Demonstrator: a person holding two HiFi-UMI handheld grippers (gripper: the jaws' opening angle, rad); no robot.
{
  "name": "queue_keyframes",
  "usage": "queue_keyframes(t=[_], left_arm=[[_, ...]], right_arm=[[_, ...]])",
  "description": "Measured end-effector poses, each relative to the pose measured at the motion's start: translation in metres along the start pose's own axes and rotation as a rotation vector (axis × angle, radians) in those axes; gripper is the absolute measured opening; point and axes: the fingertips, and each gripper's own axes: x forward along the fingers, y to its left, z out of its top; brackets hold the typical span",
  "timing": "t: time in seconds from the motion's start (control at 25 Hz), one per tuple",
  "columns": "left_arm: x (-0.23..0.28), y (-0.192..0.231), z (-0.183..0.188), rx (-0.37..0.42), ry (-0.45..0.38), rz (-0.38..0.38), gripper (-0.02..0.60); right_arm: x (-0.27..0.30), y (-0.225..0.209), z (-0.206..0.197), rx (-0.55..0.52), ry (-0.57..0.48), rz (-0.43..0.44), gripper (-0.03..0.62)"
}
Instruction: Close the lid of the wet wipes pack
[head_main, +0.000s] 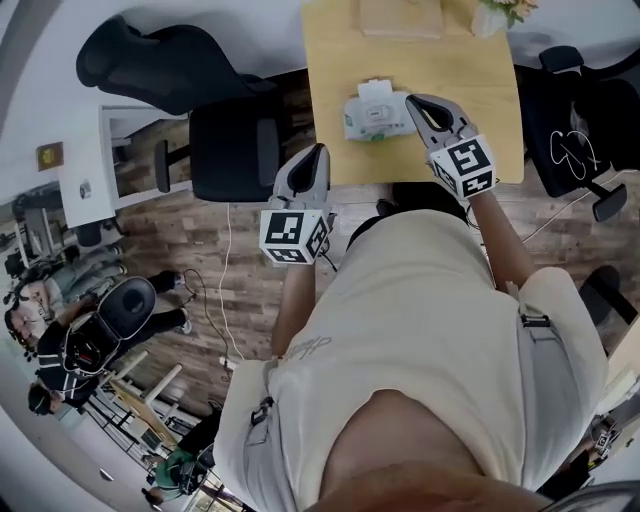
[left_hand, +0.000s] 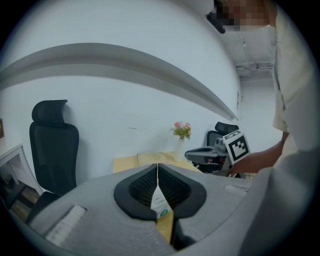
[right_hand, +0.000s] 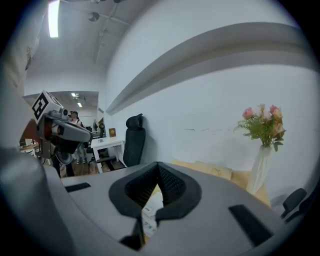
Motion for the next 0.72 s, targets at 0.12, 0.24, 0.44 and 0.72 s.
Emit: queue_keyframes(t=[0.12,0.24,0.44,0.72], left_arm=[[0.028,0.004,0.017,-0.005,-0.005,-0.024,0.017],[0.054,0.001,0.028,-0.085,-0.016,-0.085,0.017],[0.092,0.004,0.029,-0.039,0.019,-0.083,0.017],[0.108,0.01,0.025,-0.027,0.046,-0.099,0.017]], right_arm=[[0.01,-0.015,0.001,0.002,-0.006,-0.004,0.0],[0.019,-0.024,-0.002,0.012,0.012,0.014,0.001],[0.04,-0.042,-0.023,0.025,0.068,0.057,0.001],[0.064,-0.044,-0.031,0.017,0.14,0.089,0.0]])
